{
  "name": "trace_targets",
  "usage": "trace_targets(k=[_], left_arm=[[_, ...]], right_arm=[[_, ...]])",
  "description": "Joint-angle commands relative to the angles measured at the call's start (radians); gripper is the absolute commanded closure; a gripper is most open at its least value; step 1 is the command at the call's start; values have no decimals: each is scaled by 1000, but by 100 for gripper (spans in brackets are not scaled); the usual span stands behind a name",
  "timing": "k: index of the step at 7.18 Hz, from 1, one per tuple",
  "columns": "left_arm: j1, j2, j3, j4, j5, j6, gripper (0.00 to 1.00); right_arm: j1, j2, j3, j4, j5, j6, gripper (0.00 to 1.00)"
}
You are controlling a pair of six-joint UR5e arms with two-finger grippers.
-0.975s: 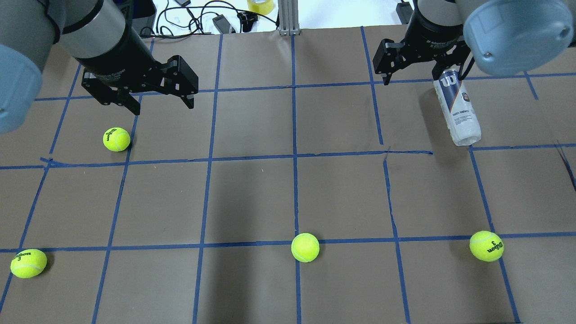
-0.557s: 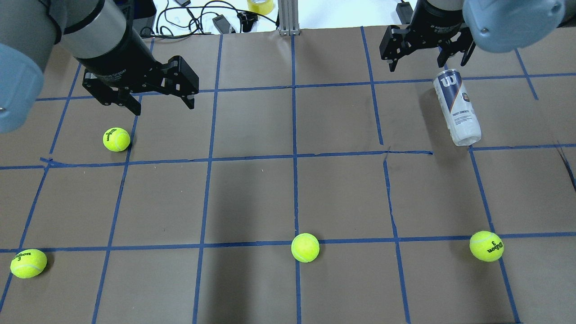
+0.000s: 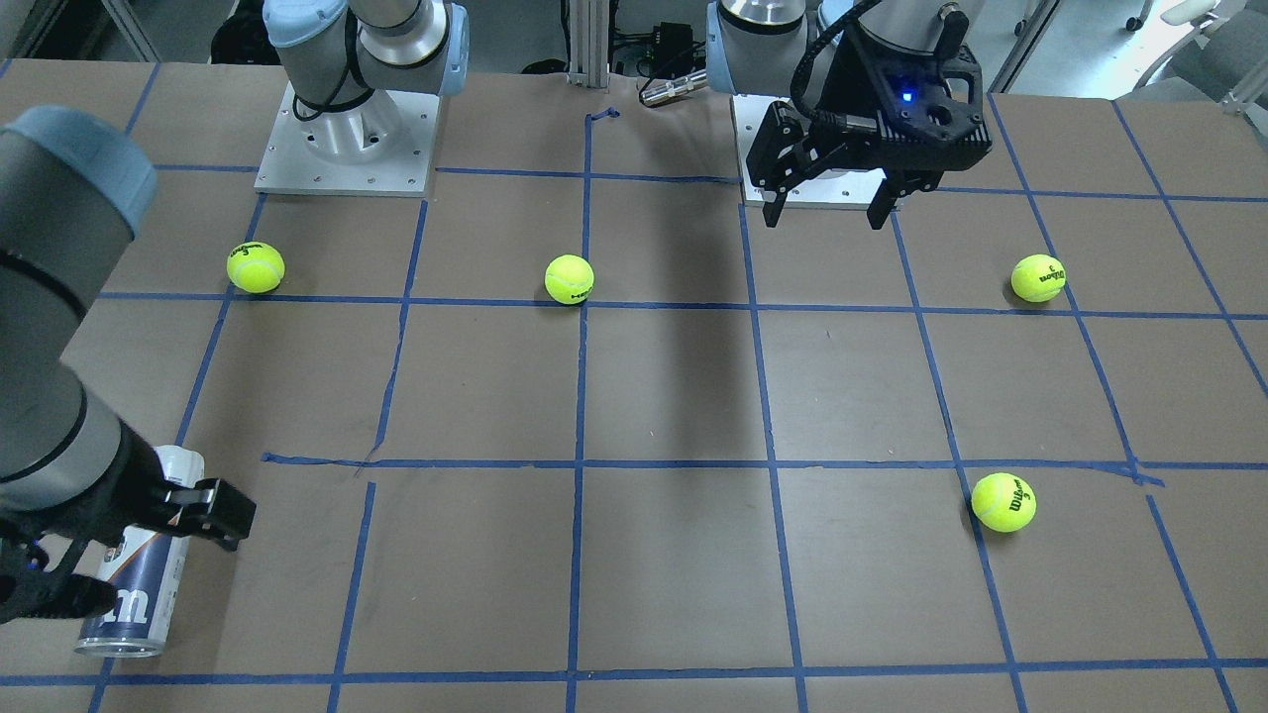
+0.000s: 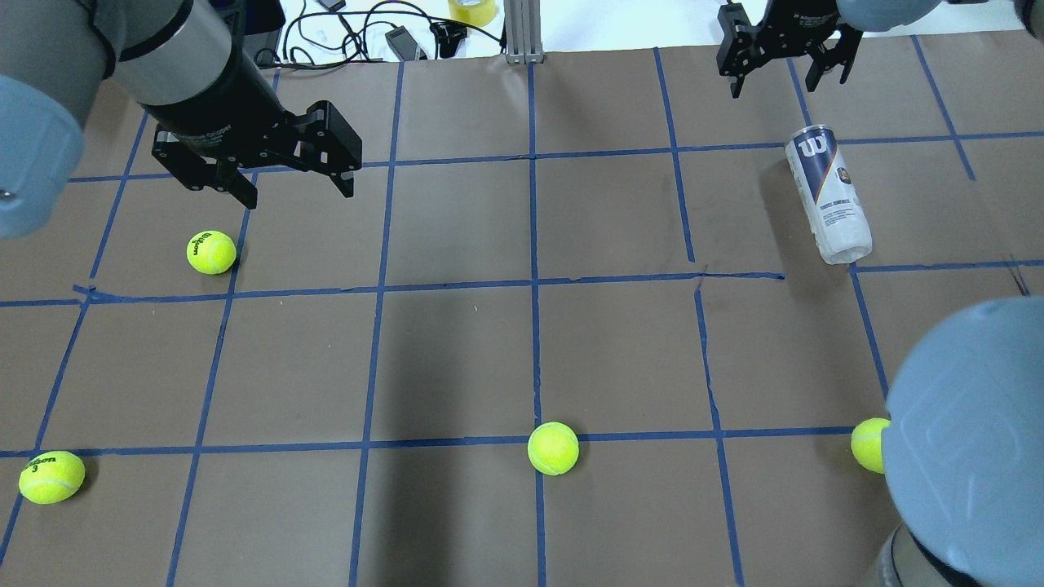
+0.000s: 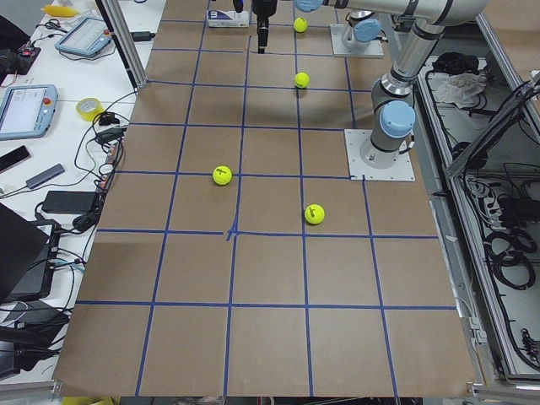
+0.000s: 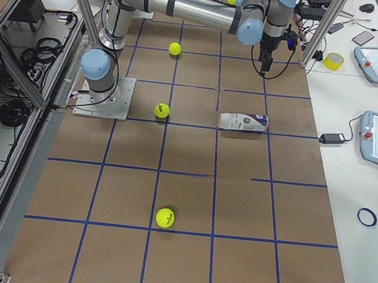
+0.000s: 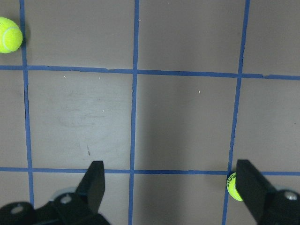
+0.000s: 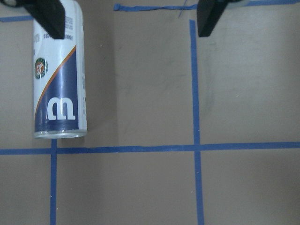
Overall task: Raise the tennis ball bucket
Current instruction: 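Move the right gripper over the upright white Wilson tennis ball can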
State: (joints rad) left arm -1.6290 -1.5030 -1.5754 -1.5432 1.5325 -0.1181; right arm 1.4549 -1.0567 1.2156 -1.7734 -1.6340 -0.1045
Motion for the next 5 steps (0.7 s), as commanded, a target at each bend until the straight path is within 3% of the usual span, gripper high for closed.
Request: trace_targets(k=[1, 5], left_arm=[[0, 3, 0, -2, 0, 0, 0], [0, 6, -2, -2, 1, 0, 0]], right_arm=[[-62, 139, -66, -81, -3, -102, 0], [-125, 231, -68, -101, -7, -242, 0]])
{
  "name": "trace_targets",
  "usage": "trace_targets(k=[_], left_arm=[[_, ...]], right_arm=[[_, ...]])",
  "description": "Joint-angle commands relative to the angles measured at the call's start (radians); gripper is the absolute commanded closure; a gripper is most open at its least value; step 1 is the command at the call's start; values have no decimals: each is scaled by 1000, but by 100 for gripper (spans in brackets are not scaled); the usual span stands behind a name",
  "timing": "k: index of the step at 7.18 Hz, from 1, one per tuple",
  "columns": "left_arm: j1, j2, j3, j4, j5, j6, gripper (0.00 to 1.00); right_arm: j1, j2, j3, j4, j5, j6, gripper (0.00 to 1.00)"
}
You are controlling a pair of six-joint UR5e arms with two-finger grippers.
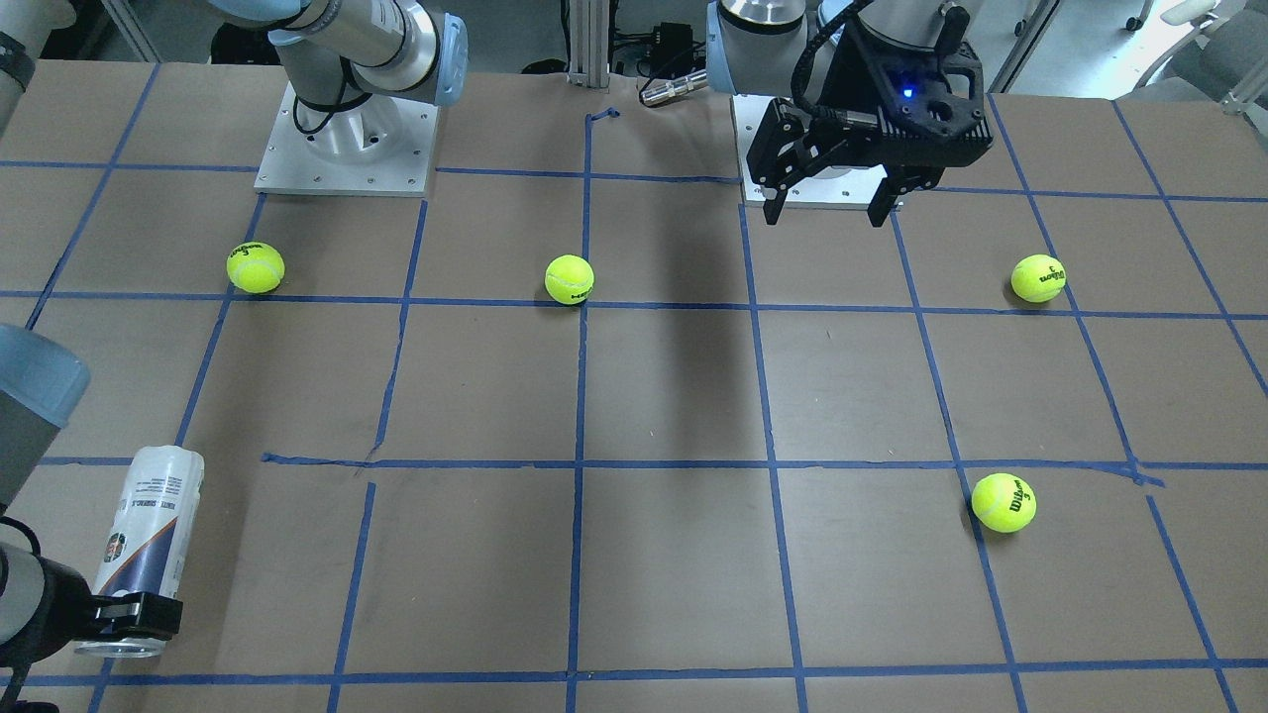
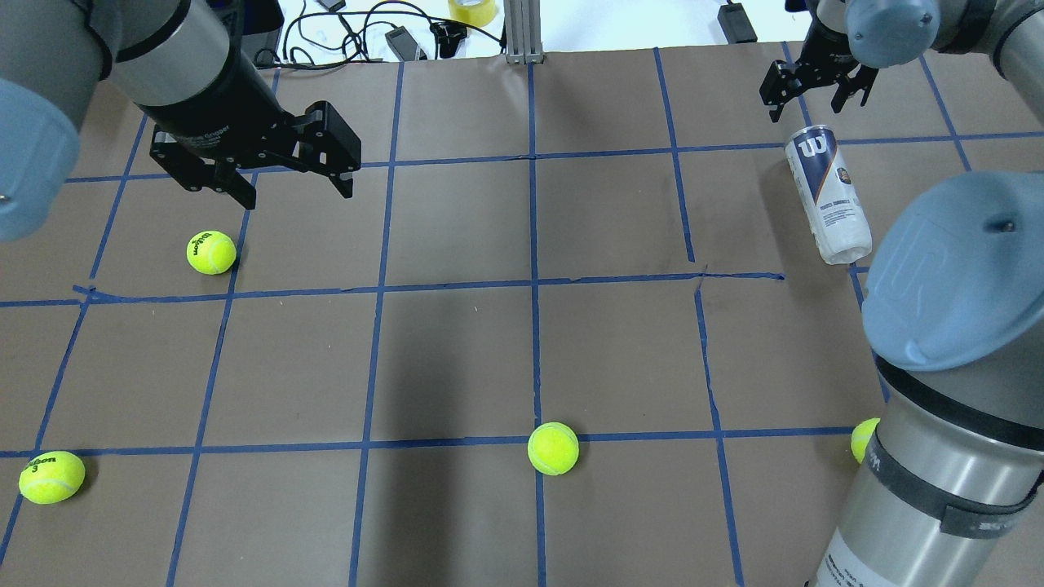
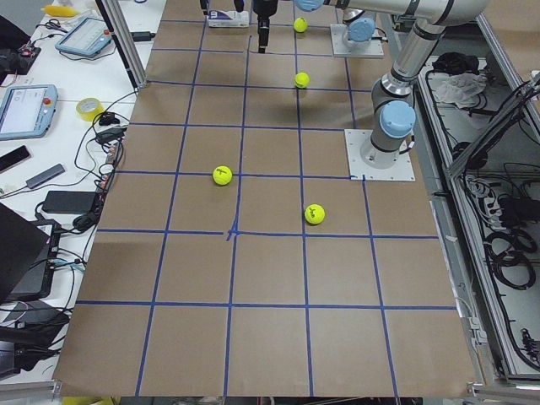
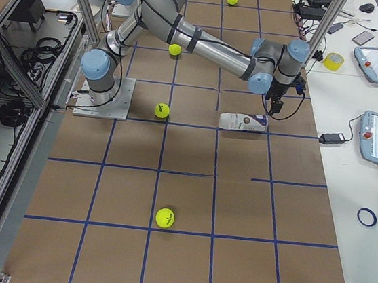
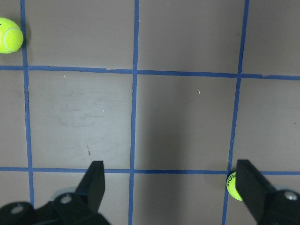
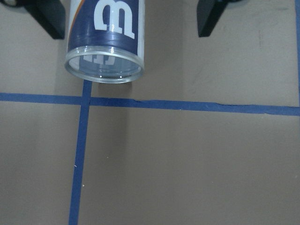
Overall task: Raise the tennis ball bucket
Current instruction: 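Lower the right gripper and grasp the can around its top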
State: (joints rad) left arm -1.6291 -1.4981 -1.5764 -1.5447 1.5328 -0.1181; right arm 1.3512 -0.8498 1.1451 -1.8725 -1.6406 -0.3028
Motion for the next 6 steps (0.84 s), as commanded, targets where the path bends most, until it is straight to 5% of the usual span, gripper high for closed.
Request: trace_targets(k=[1, 5, 6], left_arm=[[0, 2, -1, 0, 1, 0, 0], [0, 1, -1, -2, 1, 0, 0], [0, 1, -1, 0, 1, 0, 0]], right_arm=[[-35, 41, 13, -2, 2, -76, 0], [-46, 81, 21, -33, 4, -119, 0], [-46, 84, 27, -34, 4, -119, 9]])
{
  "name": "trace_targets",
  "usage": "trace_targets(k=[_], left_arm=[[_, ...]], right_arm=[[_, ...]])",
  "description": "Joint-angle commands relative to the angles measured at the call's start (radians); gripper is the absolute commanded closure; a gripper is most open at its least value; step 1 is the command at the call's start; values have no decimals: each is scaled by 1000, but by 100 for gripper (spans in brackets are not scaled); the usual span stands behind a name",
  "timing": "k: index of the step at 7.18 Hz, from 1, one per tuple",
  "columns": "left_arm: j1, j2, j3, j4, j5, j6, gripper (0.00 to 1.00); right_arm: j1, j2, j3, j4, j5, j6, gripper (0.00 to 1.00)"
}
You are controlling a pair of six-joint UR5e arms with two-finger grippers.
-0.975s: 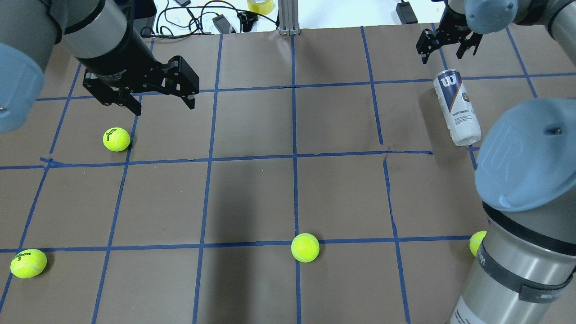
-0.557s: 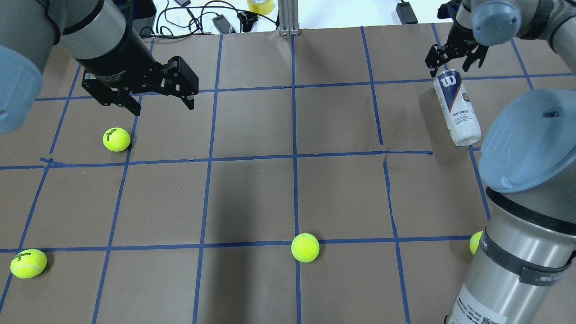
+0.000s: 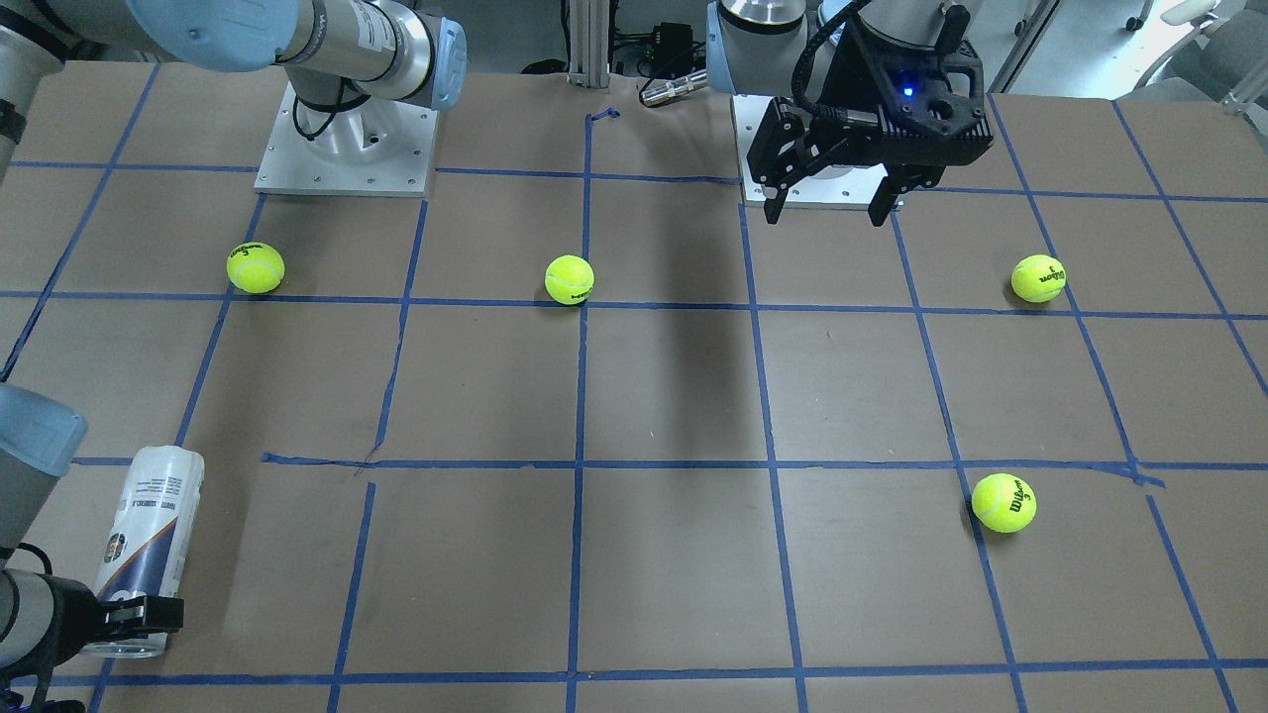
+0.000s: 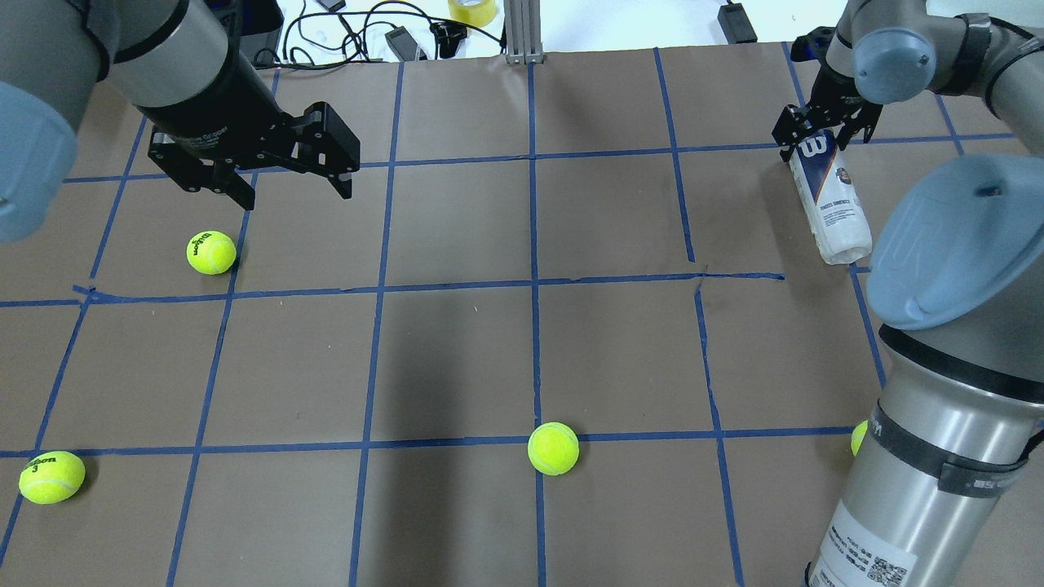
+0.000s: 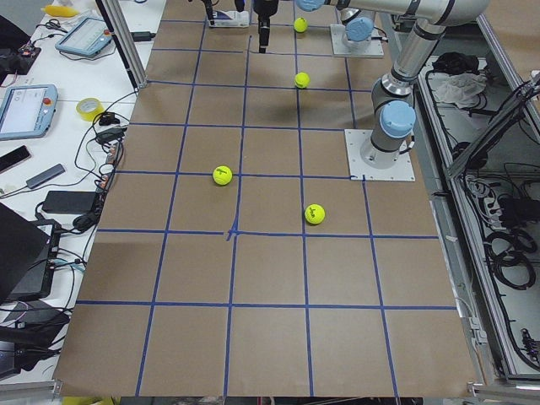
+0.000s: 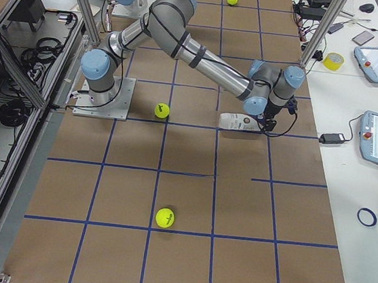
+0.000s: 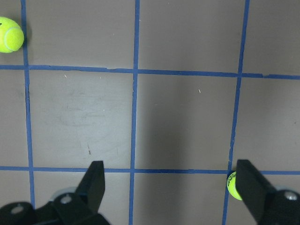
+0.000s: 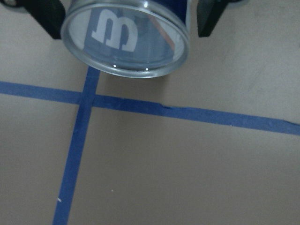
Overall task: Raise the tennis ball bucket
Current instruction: 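Lower the right gripper and grasp the can around its top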
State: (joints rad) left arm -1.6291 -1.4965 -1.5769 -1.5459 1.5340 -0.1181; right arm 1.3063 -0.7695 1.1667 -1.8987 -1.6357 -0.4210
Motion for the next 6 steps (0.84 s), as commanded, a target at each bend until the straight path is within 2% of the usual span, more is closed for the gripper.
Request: trace_targets(k=[1, 2, 3, 5, 6], left_arm=[[0, 2, 0, 0, 0, 0, 0], [0, -1, 0, 0, 0, 0, 0], [0, 4, 0, -2, 0, 0, 0], [0, 12, 0, -8, 0, 0, 0], [0, 12, 0, -8, 0, 0, 0]], right_arm=[[-1, 2, 11, -6, -4, -1, 23], [-1, -2, 11, -5, 8, -1, 27], [-1, -10, 11, -3, 8, -1, 42], [19, -62, 19, 7, 17, -2, 51], [66, -103, 22, 10, 98, -8, 56]])
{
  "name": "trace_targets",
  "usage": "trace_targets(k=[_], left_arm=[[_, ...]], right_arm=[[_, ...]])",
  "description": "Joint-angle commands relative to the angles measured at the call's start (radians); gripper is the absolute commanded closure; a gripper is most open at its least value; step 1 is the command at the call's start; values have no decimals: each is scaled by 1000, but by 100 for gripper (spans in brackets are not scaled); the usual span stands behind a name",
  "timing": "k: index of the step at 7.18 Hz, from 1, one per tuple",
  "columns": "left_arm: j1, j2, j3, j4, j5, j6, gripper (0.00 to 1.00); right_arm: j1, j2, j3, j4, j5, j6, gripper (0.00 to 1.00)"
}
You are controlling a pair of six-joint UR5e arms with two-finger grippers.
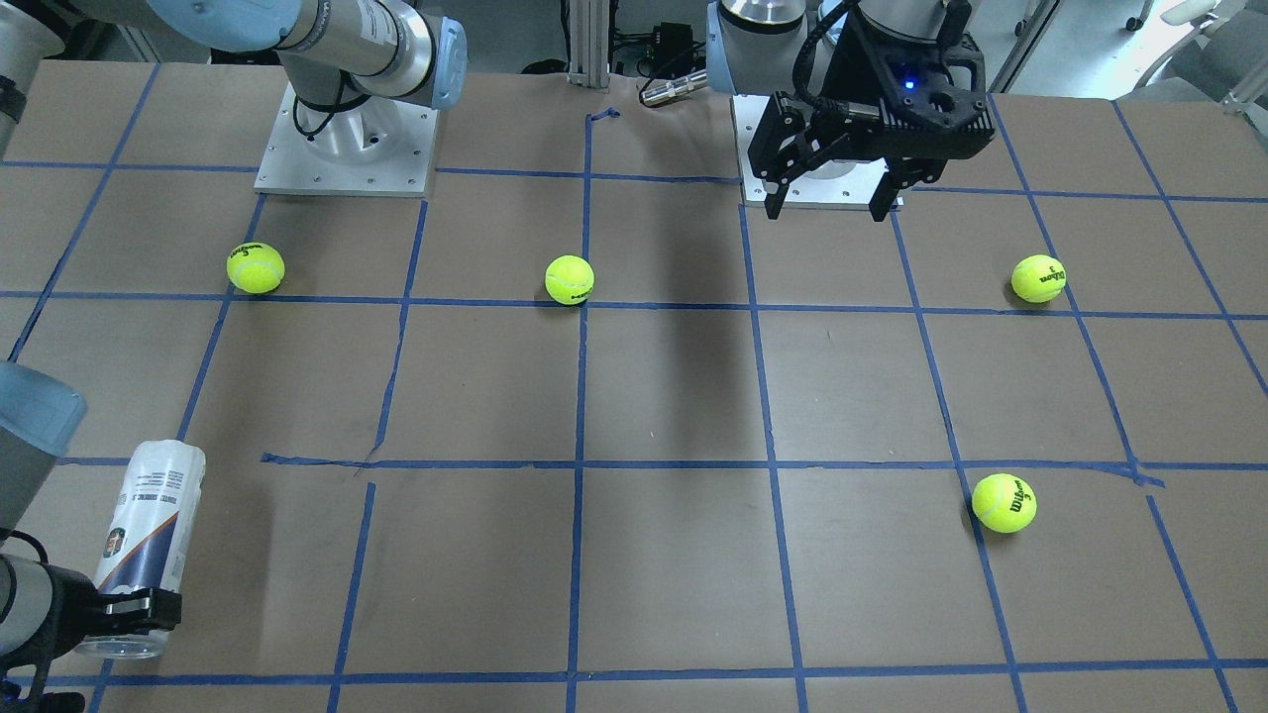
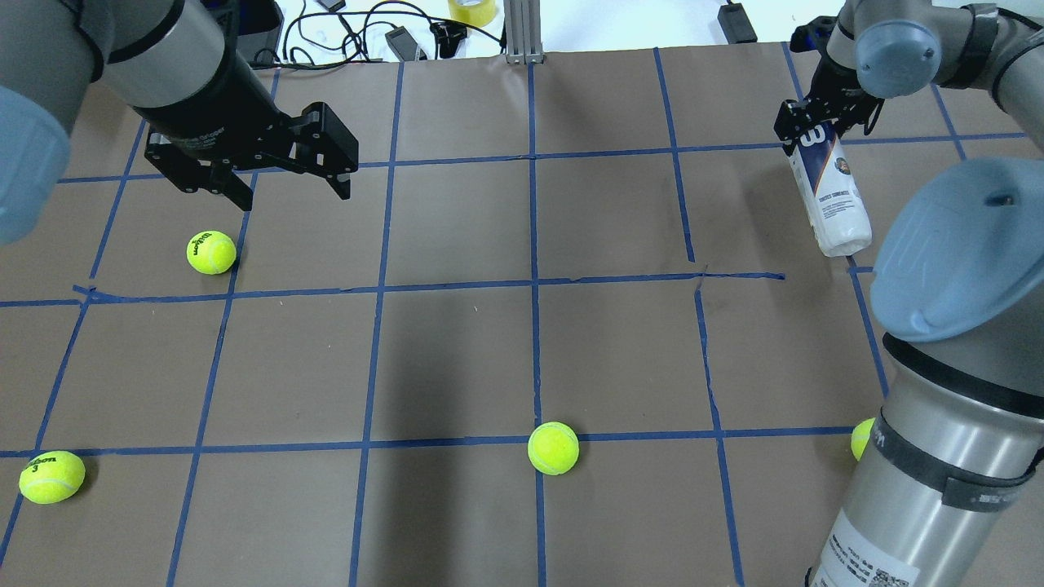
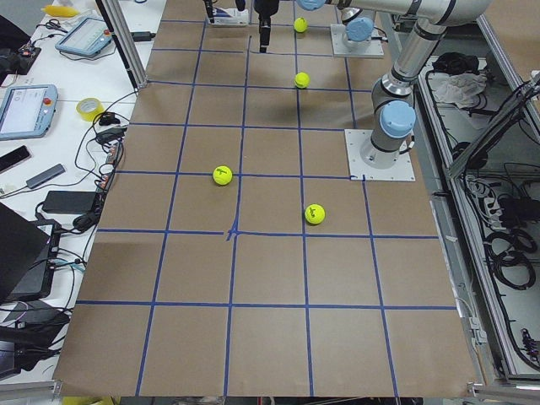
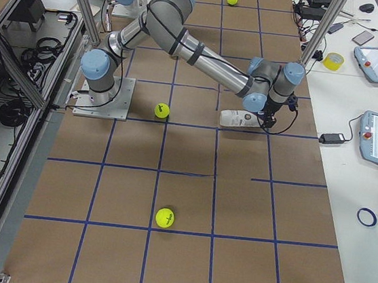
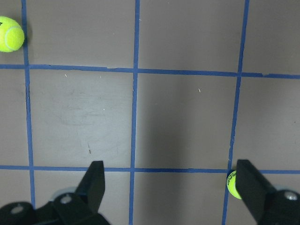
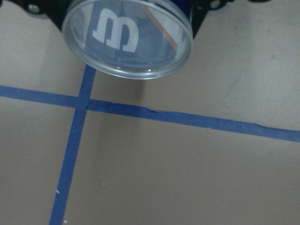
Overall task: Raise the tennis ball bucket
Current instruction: 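Lower the right gripper and grasp the can around its top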
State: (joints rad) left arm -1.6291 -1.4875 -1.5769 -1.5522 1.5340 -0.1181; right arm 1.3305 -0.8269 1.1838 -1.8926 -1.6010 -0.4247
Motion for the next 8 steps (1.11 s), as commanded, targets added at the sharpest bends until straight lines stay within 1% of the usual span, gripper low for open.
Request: trace_targets(k=[1, 2, 3, 4, 5, 6, 7, 8], left_arm=[[0, 4, 0, -2, 2, 0, 0], [0, 4, -2, -2, 2, 0, 0], [0, 4, -2, -2, 2, 0, 0], [0, 3, 0, -2, 3, 0, 0], [0, 3, 0, -2, 3, 0, 0], [0, 1, 0, -2, 3, 0, 0], [0, 3, 0, -2, 3, 0, 0], [0, 4, -2, -2, 3, 0, 0]], right_arm=[[118, -92, 8, 9, 93, -49, 57], [197, -115, 14, 16, 92, -61, 57], [279, -154, 32, 27, 90, -141, 67], [356, -175, 66, 27, 81, -182, 72], [401, -178, 95, 11, 85, -201, 72], [450, -170, 102, -26, 93, -257, 77], [482, -150, 105, -107, 93, -331, 76], [516, -121, 108, -123, 96, -412, 76]])
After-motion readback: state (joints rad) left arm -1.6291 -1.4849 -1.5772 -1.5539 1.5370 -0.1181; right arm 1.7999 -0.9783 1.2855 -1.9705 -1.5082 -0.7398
